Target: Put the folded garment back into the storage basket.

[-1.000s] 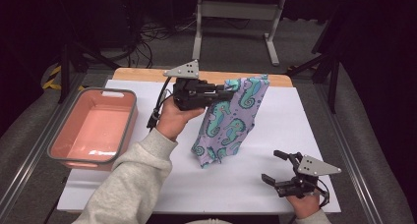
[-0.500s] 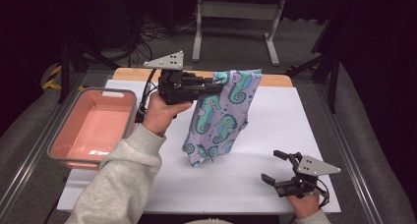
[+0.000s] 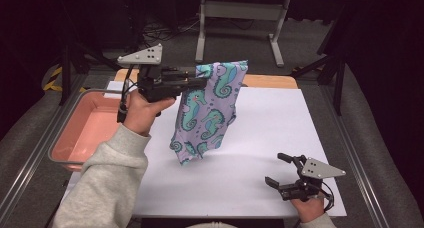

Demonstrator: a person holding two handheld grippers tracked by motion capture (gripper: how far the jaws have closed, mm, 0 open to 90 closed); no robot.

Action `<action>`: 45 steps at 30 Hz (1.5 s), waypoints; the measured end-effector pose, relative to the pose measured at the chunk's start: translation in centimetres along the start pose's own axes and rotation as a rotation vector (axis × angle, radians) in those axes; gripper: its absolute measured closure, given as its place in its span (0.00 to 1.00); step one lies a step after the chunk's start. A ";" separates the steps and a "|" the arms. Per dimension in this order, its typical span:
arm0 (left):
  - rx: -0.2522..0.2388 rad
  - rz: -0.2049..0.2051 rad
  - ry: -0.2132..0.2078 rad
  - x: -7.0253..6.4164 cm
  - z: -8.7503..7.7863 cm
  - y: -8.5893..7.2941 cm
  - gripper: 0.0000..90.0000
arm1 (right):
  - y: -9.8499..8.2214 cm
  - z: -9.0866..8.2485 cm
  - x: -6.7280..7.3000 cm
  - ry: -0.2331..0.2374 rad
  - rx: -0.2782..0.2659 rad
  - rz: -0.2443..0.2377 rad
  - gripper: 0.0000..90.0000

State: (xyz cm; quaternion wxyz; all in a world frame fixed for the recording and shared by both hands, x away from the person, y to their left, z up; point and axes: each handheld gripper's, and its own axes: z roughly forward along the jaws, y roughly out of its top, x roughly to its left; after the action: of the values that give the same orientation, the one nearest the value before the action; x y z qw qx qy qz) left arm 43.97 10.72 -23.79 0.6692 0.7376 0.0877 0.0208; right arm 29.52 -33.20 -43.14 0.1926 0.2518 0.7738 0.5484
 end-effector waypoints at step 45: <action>-0.009 0.032 0.252 -1.3 -14.0 1.3 0.84 | -0.1 0.3 -0.2 0.006 0.008 0.014 0.10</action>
State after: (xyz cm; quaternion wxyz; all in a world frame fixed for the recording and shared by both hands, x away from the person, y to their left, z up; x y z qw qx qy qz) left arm 40.72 24.12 -20.90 0.6558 0.7274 0.1594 0.1243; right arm 29.81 -33.16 -43.31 0.1856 0.2565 0.7748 0.5473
